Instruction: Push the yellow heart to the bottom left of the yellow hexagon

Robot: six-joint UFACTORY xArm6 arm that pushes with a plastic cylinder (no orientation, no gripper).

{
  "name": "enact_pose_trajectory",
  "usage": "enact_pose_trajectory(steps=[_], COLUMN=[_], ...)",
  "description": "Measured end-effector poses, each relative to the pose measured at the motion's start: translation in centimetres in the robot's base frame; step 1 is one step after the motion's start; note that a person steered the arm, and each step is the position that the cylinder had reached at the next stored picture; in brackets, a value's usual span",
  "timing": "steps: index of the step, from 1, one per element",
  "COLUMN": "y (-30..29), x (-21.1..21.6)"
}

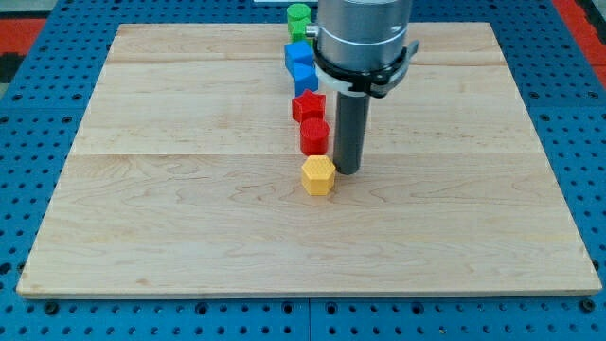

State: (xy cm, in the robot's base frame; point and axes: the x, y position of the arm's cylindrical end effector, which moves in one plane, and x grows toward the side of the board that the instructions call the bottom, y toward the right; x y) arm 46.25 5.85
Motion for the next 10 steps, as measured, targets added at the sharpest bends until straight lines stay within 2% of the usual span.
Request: enact_pose_trajectory(steps=[1,3,4,6,7,8,10], y=[6.1,15.9,16.1,6.9,6.5,3.7,3.1], x=[-3.9,-21.4,-27.0,-27.0,-26.9,-26.8,-22.5])
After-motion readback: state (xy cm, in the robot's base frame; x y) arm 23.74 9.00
